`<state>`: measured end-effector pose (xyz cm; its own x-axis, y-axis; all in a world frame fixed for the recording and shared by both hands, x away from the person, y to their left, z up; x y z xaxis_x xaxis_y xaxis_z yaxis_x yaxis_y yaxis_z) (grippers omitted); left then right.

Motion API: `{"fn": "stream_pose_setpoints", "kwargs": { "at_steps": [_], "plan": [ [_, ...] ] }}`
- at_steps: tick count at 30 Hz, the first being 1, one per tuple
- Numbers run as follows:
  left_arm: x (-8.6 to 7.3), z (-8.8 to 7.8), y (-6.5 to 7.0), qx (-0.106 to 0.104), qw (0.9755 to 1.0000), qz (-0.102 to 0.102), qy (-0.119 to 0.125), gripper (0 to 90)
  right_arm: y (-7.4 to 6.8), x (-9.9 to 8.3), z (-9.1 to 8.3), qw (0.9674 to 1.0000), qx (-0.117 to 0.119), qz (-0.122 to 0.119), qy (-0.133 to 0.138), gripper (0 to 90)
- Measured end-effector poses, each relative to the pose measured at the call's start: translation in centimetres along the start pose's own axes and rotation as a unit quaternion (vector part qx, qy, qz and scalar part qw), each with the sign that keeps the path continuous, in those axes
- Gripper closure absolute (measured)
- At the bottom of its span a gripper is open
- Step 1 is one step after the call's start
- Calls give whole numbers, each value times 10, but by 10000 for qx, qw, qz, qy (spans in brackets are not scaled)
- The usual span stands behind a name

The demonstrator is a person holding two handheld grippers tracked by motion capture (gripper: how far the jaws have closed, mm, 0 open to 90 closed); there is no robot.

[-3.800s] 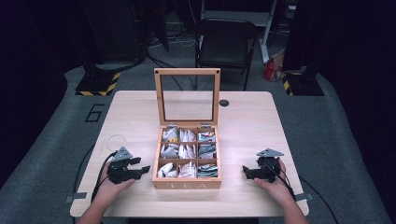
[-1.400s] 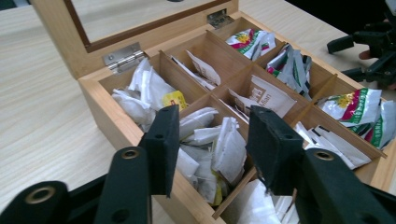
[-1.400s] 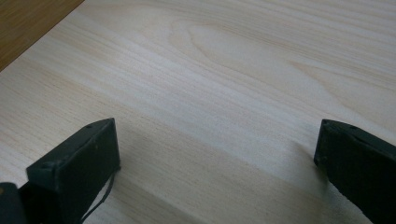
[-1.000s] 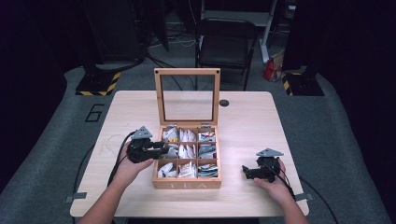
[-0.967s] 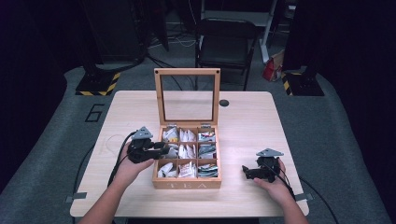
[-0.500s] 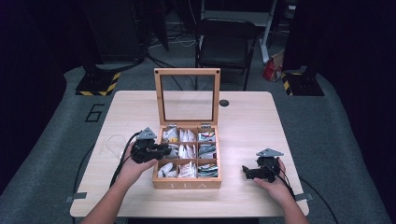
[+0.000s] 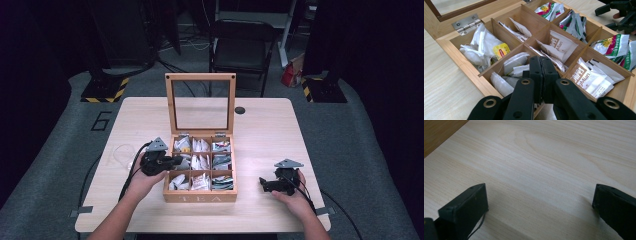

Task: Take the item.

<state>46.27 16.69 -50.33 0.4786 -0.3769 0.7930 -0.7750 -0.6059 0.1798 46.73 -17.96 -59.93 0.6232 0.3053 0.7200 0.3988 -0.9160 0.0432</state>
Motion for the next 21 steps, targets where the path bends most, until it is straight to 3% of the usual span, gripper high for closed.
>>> {"fn": "stream_pose_setpoints", "kwargs": {
  "at_steps": [14,21],
  "plan": [
    [12,-17,-4,88,9997,-28,218,891,0,0,0,10000,-15,-7,-2,0],
    [38,-46,-9,269,9988,177,372,891,0,0,0,10000,-2,19,-12,0]
  ]
}}
Point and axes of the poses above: each handheld gripper's, and its own axes: z roughly forward along the jaws, x roughly out of its top, y roughly to its right, the point moved 10 cm from there along z, roughly forward along the jaws, and after that the axes turned 4 degrees about -x, right-handed, at the moved point
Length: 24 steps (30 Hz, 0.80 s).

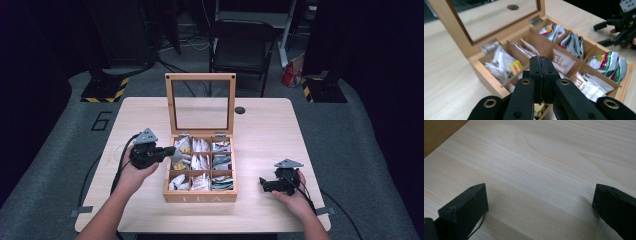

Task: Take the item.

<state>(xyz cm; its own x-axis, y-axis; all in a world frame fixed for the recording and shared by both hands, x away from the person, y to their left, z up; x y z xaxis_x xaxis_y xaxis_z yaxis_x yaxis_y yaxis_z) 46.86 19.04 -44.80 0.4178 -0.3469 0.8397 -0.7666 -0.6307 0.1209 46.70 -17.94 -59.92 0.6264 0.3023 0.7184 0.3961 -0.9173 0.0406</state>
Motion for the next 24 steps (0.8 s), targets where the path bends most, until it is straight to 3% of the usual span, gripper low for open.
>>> {"fn": "stream_pose_setpoints", "kwargs": {
  "at_steps": [2,9,17,24],
  "plan": [
    [10,-11,-4,63,10000,17,63,892,0,0,0,10000,0,-15,12,0],
    [21,-26,-11,175,9995,-33,247,893,0,0,0,10000,-2,-10,9,0],
    [22,-33,-15,244,9994,-31,233,893,0,0,0,10000,-2,-20,14,0],
    [25,-54,-30,456,9985,-64,286,893,0,0,0,10000,-4,-13,11,0]
  ]
}}
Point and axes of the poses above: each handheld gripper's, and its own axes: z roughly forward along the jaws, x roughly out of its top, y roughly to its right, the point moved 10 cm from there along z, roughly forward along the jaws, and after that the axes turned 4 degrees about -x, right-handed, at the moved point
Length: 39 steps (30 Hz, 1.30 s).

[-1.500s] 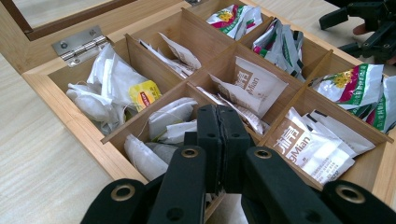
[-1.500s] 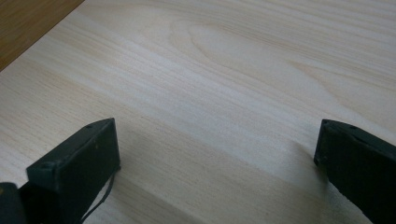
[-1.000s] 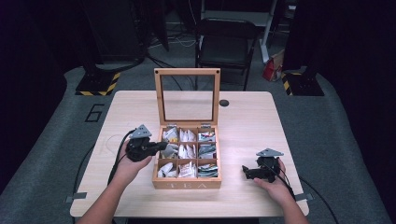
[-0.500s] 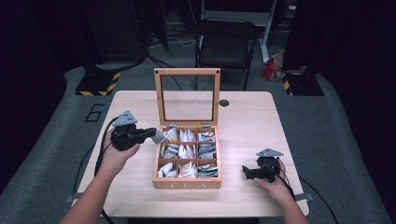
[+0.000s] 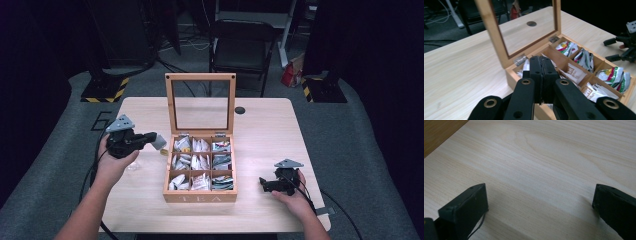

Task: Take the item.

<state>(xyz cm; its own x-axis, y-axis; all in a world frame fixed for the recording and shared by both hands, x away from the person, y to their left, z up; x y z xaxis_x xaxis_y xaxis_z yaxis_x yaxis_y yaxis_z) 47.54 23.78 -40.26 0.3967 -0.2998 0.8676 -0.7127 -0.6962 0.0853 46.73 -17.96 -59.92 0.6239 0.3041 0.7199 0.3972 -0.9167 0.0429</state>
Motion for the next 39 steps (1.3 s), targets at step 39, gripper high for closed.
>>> {"fn": "stream_pose_setpoints", "kwargs": {
  "at_steps": [39],
  "plan": [
    [-32,-74,-81,1049,9920,-702,88,894,0,0,0,10000,1,-6,2,0]
  ]
}}
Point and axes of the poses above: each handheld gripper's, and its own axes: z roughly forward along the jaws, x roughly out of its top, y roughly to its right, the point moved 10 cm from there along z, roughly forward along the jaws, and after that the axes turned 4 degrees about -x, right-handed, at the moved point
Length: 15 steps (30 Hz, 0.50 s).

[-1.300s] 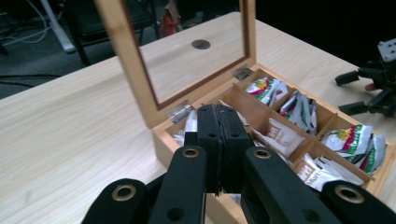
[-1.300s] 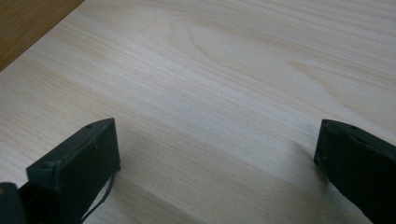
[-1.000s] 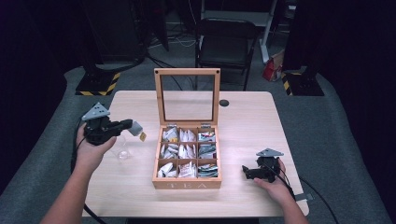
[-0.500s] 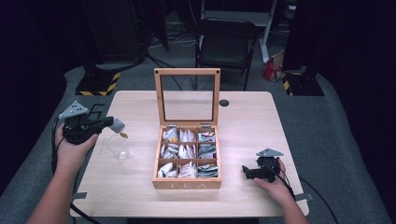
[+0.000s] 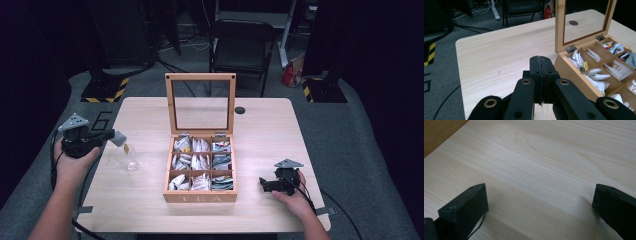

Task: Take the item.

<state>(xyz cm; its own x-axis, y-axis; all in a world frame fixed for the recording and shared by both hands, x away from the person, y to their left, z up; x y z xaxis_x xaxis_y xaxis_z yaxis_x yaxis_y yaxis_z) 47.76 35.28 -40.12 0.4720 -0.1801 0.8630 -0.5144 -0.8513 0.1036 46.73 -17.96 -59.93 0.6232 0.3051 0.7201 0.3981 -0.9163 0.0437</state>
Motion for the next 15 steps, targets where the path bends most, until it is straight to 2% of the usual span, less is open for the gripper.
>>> {"fn": "stream_pose_setpoints", "kwargs": {
  "at_steps": [5,15],
  "plan": [
    [-9,4,-7,59,9999,-80,-56,894,0,0,0,10000,-12,-5,-8,0],
    [-24,15,-10,128,9996,-202,-151,894,0,0,0,10000,0,20,-12,0]
  ]
}}
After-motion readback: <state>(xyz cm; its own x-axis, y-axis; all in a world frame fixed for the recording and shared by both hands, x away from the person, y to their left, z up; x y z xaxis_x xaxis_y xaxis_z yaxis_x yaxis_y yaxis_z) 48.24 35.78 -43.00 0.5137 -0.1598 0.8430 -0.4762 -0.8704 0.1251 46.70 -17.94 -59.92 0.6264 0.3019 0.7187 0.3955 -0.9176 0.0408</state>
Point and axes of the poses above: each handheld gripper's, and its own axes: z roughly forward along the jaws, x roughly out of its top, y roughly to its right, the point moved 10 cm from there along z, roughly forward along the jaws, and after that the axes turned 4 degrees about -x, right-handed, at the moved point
